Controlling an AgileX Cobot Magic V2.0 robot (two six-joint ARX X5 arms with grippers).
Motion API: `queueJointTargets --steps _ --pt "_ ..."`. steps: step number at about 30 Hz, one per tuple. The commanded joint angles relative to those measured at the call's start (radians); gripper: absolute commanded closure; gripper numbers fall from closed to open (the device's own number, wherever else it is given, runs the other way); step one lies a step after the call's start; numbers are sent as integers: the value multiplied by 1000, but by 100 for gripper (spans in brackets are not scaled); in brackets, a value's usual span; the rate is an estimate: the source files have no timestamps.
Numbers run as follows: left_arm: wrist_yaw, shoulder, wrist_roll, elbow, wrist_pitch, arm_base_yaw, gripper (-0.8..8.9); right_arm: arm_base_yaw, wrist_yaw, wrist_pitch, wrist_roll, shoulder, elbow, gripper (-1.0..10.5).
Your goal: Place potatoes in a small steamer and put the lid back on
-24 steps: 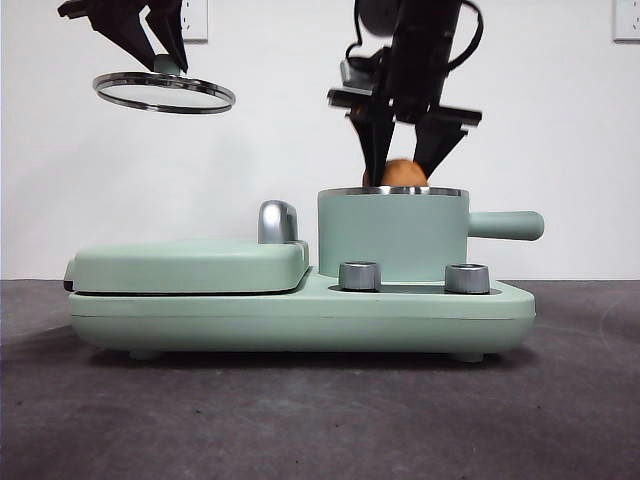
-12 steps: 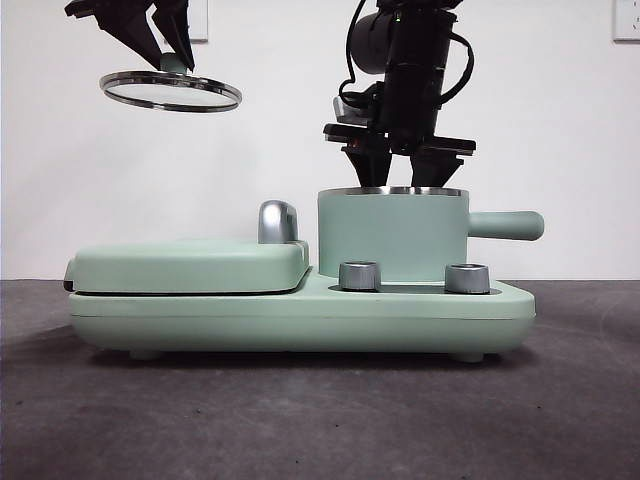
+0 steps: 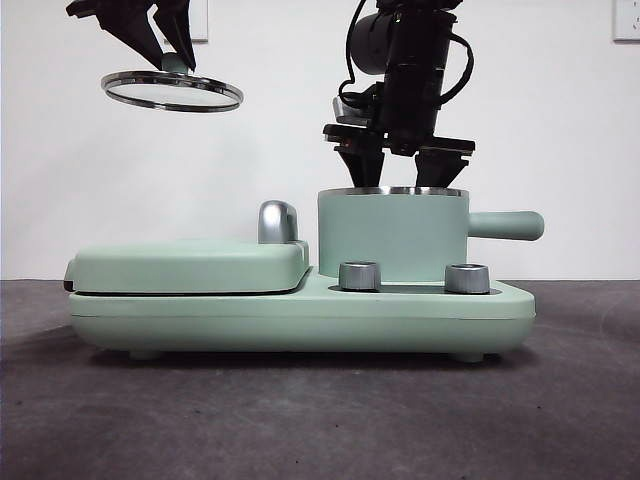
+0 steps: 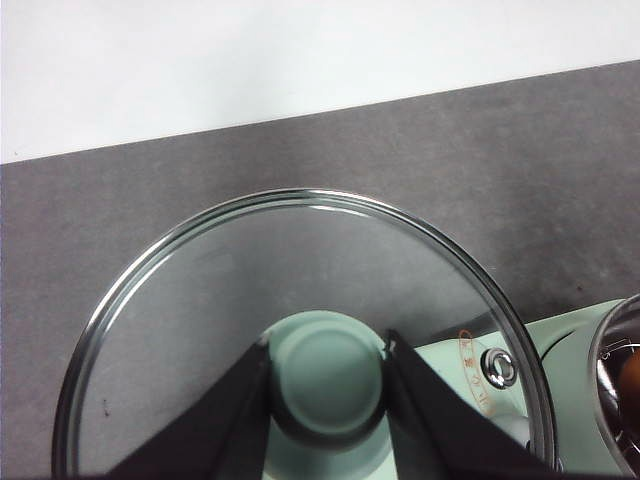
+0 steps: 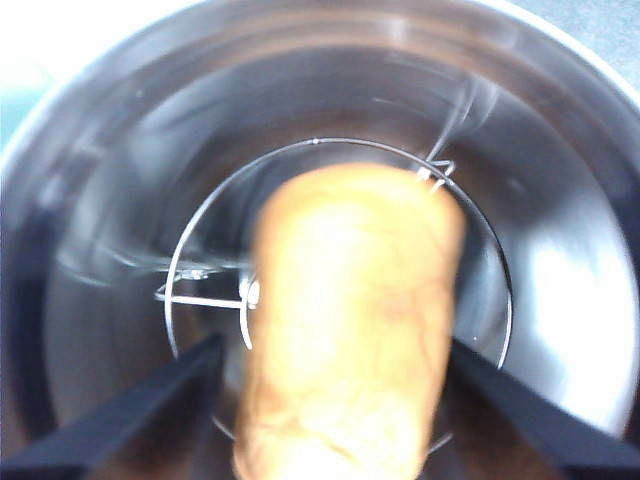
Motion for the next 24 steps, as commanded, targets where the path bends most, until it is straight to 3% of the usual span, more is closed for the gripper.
queueJointTargets --steps 1,8,13,18,24 --pt "3 -5 3 39 28 -4 805 8 0 -23 -5 23 74 564" --pt "3 -5 -1 39 26 -5 805 8 0 -168 -8 23 290 562" --pt "3 -5 -1 39 27 -5 805 9 -1 -174 -5 -33 333 539" --pt "3 -3 -1 39 19 -9 805 9 -12 -177 -2 -148 254 512" --pt "3 -3 3 39 14 -17 805 30 -26 -177 -8 -371 10 512"
